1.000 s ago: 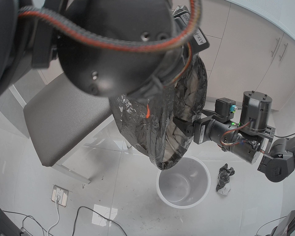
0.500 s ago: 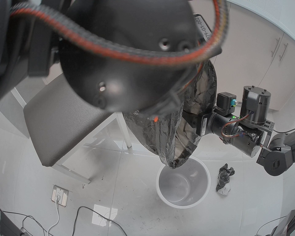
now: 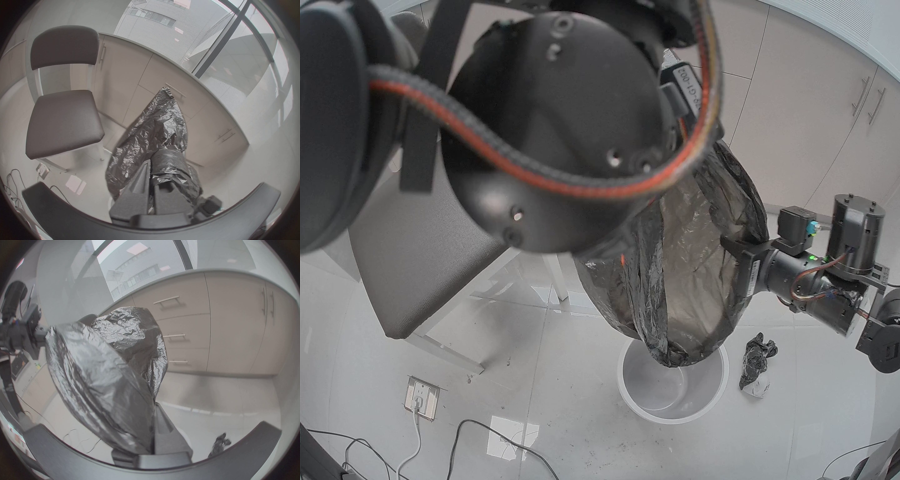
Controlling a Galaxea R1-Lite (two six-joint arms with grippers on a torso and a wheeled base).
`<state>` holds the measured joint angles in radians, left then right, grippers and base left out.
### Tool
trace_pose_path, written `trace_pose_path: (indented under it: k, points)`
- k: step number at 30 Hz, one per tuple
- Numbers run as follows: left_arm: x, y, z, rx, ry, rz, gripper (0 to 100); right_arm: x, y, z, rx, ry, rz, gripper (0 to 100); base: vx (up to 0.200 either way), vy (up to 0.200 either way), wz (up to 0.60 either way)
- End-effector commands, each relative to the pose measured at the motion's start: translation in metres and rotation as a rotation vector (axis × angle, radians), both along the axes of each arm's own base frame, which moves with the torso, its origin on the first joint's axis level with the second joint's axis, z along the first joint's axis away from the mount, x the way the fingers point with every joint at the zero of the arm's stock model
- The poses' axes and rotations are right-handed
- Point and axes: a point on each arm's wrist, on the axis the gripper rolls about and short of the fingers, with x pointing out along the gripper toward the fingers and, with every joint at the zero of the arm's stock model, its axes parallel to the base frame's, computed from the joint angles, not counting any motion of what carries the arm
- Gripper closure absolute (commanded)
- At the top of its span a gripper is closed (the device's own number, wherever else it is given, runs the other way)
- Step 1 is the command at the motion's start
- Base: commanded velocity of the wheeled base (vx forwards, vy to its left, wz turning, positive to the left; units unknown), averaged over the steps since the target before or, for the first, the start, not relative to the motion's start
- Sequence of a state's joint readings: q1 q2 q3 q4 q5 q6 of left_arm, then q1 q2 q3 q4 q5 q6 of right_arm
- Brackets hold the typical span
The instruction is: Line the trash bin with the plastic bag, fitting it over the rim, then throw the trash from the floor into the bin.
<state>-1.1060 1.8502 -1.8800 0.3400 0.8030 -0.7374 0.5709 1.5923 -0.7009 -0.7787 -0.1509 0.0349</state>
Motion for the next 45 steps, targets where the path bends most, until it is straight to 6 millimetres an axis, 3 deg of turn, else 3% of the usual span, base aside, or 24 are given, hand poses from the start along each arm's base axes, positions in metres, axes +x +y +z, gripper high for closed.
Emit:
trace_pose_path:
  k: [1, 9, 14, 21, 32, 45]
  points:
    - [0.016, 0.010, -0.018, 0.060, 0.033, 0.053, 100, -0.024, -0.031, 0.015, 0.068, -0.020, -0.019, 100, 0.000, 0.000, 0.00]
    - [0.019, 0.015, -0.019, 0.070, 0.041, 0.063, 100, -0.060, -0.051, 0.045, 0.223, 0.089, 0.097, 100, 0.000, 0.000, 0.00]
    - [0.009, 0.022, -0.011, 0.075, 0.044, 0.047, 100, -0.067, -0.052, 0.048, 0.229, 0.095, 0.108, 100, 0.000, 0.000, 0.00]
    - [-0.001, 0.020, -0.016, 0.103, 0.079, 0.020, 100, -0.084, -0.053, 0.046, 0.214, 0.163, 0.144, 100, 0.000, 0.000, 0.00]
    - [-0.017, 0.010, -0.025, 0.141, 0.097, -0.035, 100, -0.112, -0.057, 0.029, 0.186, 0.282, 0.192, 100, 0.000, 0.000, 0.00]
    - [-0.017, 0.009, -0.043, 0.208, 0.128, -0.036, 100, -0.123, -0.054, -0.002, 0.141, 0.391, 0.228, 100, 0.000, 0.000, 0.00]
